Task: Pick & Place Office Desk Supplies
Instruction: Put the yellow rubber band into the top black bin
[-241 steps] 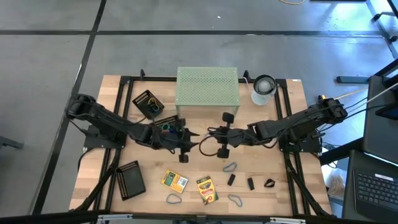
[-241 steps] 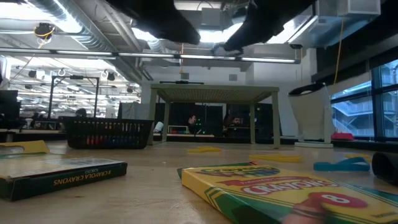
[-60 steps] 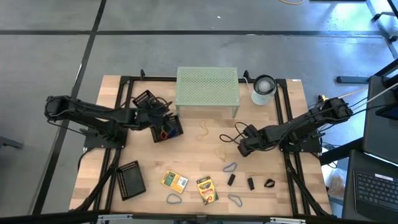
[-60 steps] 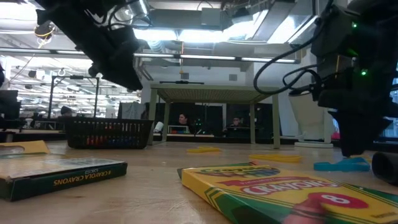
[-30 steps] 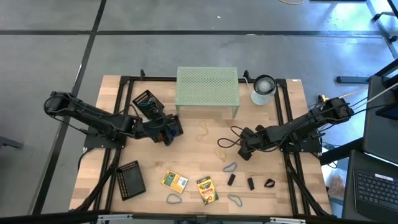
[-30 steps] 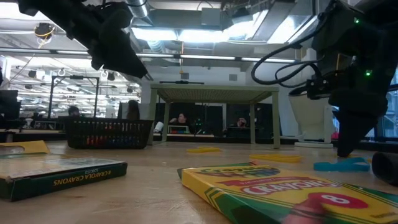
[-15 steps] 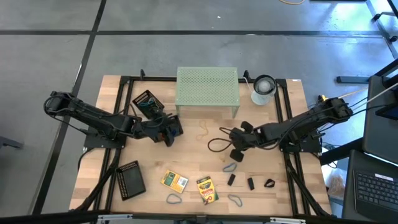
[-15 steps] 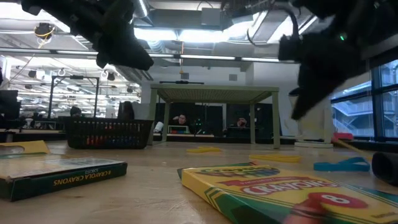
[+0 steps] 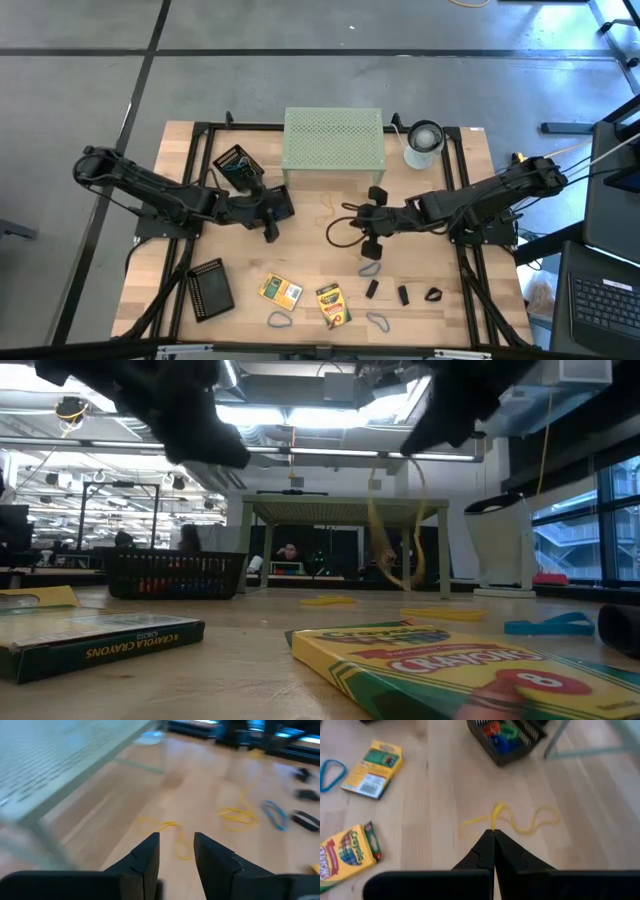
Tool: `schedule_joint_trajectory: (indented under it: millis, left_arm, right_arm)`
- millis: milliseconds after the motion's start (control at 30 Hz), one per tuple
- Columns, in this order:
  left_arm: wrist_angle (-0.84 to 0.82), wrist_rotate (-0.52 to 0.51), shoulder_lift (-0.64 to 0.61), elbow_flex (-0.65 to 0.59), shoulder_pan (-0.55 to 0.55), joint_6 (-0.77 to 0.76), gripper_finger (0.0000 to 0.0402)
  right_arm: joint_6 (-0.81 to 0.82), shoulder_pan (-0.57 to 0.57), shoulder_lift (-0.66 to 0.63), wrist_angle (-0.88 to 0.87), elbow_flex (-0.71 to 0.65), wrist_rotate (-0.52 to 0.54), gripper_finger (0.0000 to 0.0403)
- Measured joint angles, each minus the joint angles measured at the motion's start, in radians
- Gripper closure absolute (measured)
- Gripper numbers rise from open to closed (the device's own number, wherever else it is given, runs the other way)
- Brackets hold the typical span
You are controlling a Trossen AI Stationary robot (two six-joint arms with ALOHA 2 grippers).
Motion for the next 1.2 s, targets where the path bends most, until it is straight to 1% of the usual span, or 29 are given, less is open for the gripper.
schedule_joint_trajectory:
  millis: [100, 300, 433, 500, 633, 800, 900, 1067, 1200]
  left_arm:
    - [0.101, 0.051, 0.017, 0.0, -0.023, 0.122, 0.0267]
    - [0.337, 0.075, 0.067, 0.0, -0.067, 0.369, 0.0226]
    - [0.482, 0.076, 0.105, 0.0, -0.077, 0.483, 0.0203]
    - [0.542, 0.091, 0.127, 0.0, -0.076, 0.526, 0.0195]
    - [0.645, 0.14, 0.184, 0.0, -0.073, 0.548, 0.0187]
    - [0.781, 0.149, 0.28, 0.0, -0.06, 0.548, 0.0184]
    - [0.856, 0.158, 0.33, 0.001, -0.049, 0.548, 0.0184]
    - [0.895, 0.167, 0.388, 0.026, -0.033, 0.528, 0.0184]
    - [0.894, 0.212, 0.425, 0.06, -0.028, 0.513, 0.0187]
  right_arm:
    - [-0.034, 0.0, 0.0, 0.008, 0.033, 0.0, 0.0403]
    - [-0.117, 0.0, 0.0, 0.082, 0.045, -0.002, 0.0403]
    - [-0.21, 0.001, 0.0, 0.134, 0.045, -0.009, 0.0403]
    - [-0.255, 0.0, 0.0, 0.162, 0.045, -0.035, 0.0403]
    - [-0.335, 0.0, -0.001, 0.234, 0.046, -0.082, 0.0403]
    - [-0.371, 0.0, -0.001, 0.306, 0.046, -0.132, 0.0403]
    - [-0.371, 0.0, -0.001, 0.319, 0.046, -0.143, 0.0403]
    - [-0.402, 0.0, -0.001, 0.322, 0.046, -0.143, 0.0403]
    - [-0.426, 0.0, -0.001, 0.327, 0.046, -0.143, 0.0403]
